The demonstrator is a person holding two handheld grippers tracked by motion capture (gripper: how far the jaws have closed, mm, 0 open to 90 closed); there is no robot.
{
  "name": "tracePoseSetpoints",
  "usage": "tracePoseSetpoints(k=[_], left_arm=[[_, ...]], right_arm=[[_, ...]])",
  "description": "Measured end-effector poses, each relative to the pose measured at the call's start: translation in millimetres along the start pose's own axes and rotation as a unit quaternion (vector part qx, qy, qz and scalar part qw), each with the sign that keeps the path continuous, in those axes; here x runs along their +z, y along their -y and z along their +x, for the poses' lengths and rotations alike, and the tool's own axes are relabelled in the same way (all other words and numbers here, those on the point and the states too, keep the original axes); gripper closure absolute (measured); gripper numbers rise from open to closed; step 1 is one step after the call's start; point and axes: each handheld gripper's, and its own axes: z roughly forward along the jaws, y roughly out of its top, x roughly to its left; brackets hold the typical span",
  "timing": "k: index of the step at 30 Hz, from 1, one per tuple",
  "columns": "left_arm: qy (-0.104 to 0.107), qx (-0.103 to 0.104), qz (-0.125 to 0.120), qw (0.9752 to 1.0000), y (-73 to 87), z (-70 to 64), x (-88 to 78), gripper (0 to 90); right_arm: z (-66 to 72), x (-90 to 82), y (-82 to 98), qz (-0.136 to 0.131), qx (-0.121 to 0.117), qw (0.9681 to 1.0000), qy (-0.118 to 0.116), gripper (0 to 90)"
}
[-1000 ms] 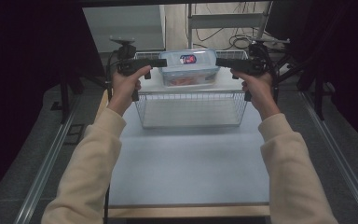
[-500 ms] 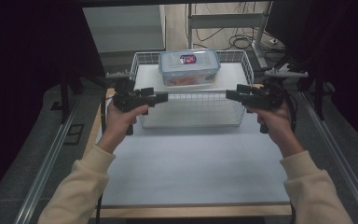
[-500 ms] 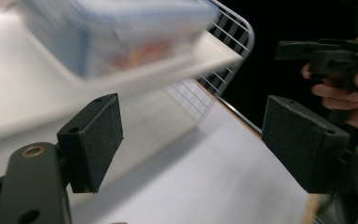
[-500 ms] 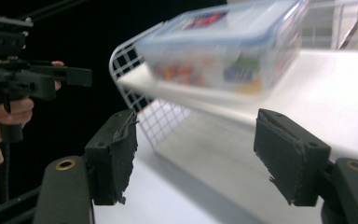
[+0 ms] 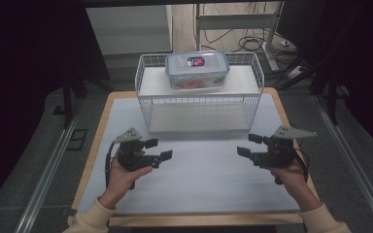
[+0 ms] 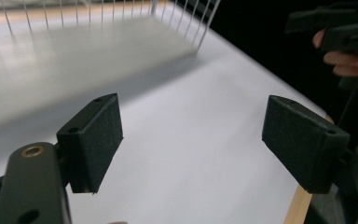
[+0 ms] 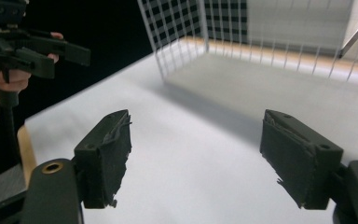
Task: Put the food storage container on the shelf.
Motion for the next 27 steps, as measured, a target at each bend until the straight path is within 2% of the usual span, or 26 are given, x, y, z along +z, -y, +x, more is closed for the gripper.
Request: tracePoseSetpoints(k=[5,9,13,20,23,27], left_arm=[[-0.003,-0.009,0.035,0.9993,32.1,1.7,10.8,20.3],[-0.007,-0.012,0.045,0.9989,42.5,4.3,12.3,20.3],[-0.013,-0.016,0.034,0.9992,42.1,5.3,10.3,20.6],[-0.016,-0.014,0.041,0.9989,45.8,6.0,12.2,20.6],[-0.019,-0.014,0.045,0.9987,47.3,6.7,13.3,20.4],[-0.019,-0.015,0.049,0.9985,47.3,8.5,15.2,20.2]], right_arm=[[2.6,5.6,39.5,0.028,0.012,0.9995,0.005,24.2],[5.5,13.0,57.9,0.059,-0.001,0.9981,0.014,23.6],[6.4,14.0,58.8,0.052,0.001,0.9986,0.009,23.3],[2.7,8.6,60.8,0.039,-0.002,0.9991,0.018,23.2],[1.5,8.2,62.8,0.038,0.000,0.9989,0.028,22.3],[-1.9,5.7,66.7,0.033,-0.004,0.9978,0.057,19.5]])
